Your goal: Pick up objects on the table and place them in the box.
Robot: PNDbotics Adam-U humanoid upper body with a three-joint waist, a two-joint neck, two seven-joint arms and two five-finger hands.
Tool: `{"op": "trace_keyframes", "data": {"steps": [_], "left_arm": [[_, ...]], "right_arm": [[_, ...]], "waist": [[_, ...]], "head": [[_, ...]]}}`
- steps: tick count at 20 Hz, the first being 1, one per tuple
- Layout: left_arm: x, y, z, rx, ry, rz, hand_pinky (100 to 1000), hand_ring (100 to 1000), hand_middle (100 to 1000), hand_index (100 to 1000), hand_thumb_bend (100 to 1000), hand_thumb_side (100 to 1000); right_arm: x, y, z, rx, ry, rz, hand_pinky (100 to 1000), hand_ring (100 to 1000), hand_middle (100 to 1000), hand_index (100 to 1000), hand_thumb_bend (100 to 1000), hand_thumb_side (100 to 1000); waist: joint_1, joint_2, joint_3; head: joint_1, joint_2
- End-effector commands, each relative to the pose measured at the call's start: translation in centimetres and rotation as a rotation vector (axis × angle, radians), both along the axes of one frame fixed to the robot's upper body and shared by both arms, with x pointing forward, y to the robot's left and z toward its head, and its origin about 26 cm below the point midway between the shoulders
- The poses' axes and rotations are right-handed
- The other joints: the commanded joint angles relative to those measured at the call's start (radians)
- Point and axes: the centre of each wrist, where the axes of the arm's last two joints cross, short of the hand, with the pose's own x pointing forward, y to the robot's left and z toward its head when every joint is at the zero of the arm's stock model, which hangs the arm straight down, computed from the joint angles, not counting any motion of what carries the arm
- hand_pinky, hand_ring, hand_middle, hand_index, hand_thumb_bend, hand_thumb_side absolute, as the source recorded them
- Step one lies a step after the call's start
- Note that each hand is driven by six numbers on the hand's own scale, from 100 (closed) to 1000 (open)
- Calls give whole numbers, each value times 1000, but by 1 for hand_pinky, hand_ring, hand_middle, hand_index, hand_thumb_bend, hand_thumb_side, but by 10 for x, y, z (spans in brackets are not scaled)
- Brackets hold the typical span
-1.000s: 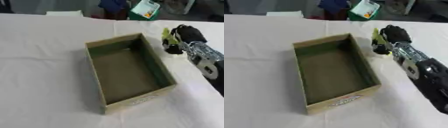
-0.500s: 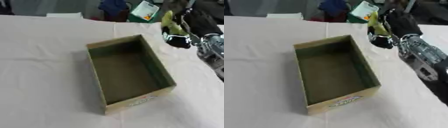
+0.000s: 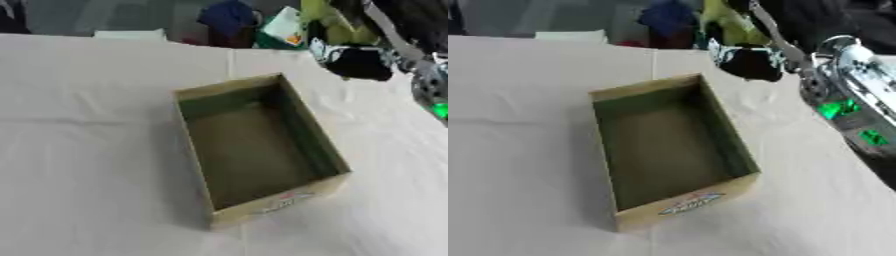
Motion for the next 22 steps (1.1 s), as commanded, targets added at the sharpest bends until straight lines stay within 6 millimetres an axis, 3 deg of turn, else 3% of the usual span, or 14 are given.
{"op": "trace_keyframes", "data": {"steps": [1, 11, 12, 13, 22], "left_arm": [[-2, 3, 9, 30, -20, -1, 386, 446, 532, 644, 100, 487], [-2, 1, 8, 32, -17, -8, 387, 446, 532, 644, 100, 485], [-2, 1, 8, 32, -17, -9, 387, 446, 533, 644, 100, 477], [-2, 1, 8, 32, -17, -9, 387, 445, 533, 644, 100, 484], [-1, 0, 8, 34, -13, -15, 388, 445, 534, 645, 100, 484]], "right_arm": [[-5, 13, 5, -40, 11, 85, 559, 536, 543, 518, 100, 570], [-4, 47, -25, -133, 218, 184, 582, 566, 564, 584, 100, 521], [-4, 49, -29, -143, 243, 189, 584, 574, 566, 590, 100, 450], [-4, 51, -31, -151, 266, 192, 585, 578, 569, 594, 100, 518], [-6, 59, -47, -192, 410, 199, 600, 611, 607, 644, 100, 507]], "waist": [[3, -22, 3], [6, -16, 9], [7, -15, 9], [7, -14, 10], [8, -10, 10]], "head": [[1, -3], [-7, 1], [-8, 1], [-9, 1], [-12, -1]]}}
